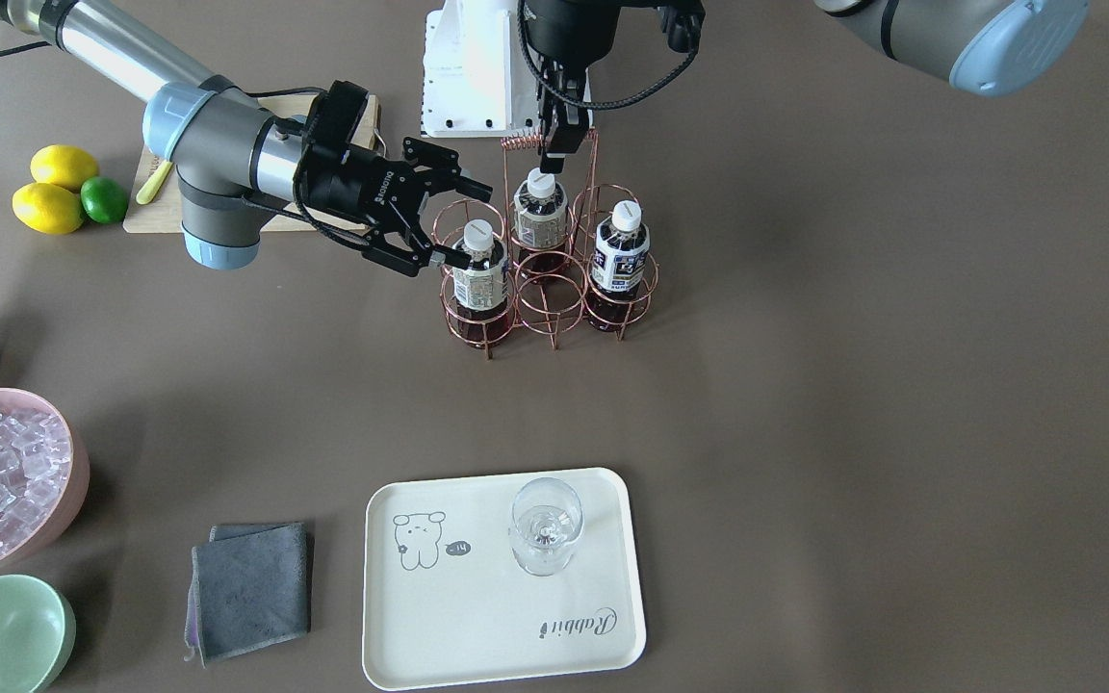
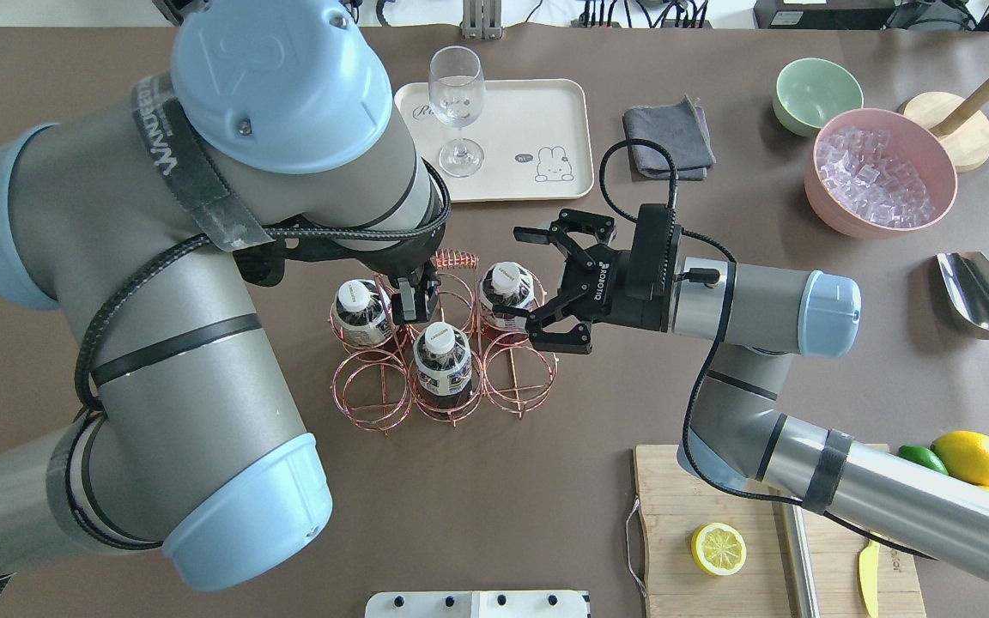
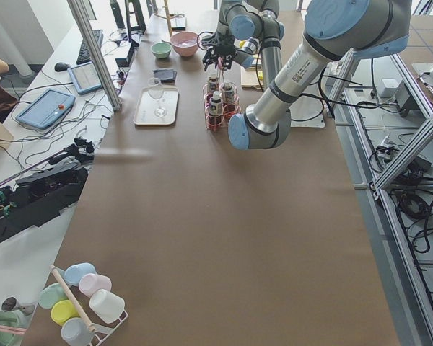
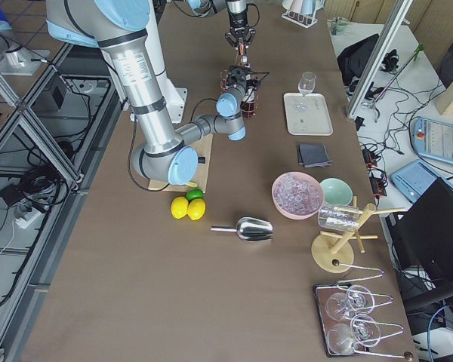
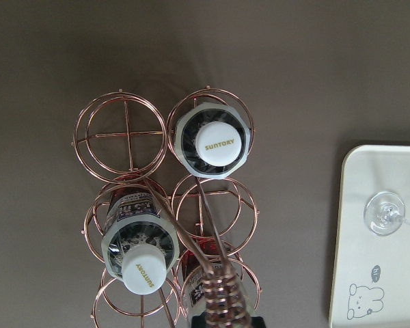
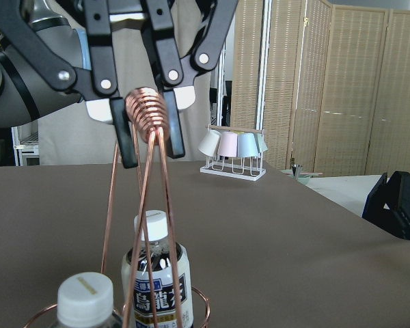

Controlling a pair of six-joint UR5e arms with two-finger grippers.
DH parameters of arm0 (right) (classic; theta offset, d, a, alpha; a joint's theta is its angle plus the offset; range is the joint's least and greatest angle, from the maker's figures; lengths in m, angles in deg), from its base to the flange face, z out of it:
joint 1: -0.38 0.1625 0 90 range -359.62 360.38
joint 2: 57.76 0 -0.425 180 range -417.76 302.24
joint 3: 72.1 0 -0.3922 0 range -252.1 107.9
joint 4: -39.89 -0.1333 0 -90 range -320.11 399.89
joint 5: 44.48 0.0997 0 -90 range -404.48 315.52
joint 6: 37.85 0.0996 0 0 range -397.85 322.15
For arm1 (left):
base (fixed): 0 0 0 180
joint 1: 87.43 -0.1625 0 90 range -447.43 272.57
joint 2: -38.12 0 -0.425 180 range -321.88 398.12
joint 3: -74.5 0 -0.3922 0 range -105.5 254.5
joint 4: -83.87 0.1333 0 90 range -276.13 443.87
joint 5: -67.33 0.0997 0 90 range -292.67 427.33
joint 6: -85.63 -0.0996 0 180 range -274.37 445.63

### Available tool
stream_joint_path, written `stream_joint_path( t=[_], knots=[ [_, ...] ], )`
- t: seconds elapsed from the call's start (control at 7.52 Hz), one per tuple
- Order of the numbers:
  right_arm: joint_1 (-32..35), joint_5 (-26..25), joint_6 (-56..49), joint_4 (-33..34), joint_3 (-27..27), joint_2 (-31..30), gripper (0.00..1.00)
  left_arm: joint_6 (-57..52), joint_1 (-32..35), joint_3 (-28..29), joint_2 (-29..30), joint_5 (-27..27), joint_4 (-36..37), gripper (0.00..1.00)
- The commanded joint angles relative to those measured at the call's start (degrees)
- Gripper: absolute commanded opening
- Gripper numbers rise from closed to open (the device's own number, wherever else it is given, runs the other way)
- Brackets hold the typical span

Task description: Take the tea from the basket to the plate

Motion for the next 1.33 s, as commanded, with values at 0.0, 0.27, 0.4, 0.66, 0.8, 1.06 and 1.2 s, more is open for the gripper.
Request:
stream_joint_path(
  t=[0.0,0.27,0.4,0.66,0.8,1.06,1.2],
  knots=[
    [-0.57,-0.42,-1.32,0.01,0.5,0.03,0.82,0.0,0.0,-0.09,0.09,0.0,0.02,0.0],
    [-0.92,-0.42,-1.23,0.01,0.51,-0.14,0.58,0.0,0.26,-0.52,0.0,0.0,0.11,0.0],
    [-0.93,-0.42,-1.23,0.01,0.51,-0.14,0.45,0.0,0.35,-0.52,0.0,0.0,0.11,0.0],
    [-0.93,-0.42,-0.79,0.27,0.51,-0.49,0.1,-0.09,0.35,-0.52,0.0,0.0,0.2,0.0],
    [-0.93,-0.42,-0.53,0.27,0.42,-0.84,0.0,-0.09,0.35,-0.44,0.0,0.0,0.2,0.0],
    [-0.66,-0.33,-0.44,0.62,-0.28,-0.93,0.0,-0.17,0.44,-0.52,-0.09,0.09,0.2,0.0],
    [0.3,-0.16,-0.18,1.58,-1.33,-0.85,0.0,-0.18,0.44,-0.52,-0.09,0.0,0.2,0.0]
  ],
)
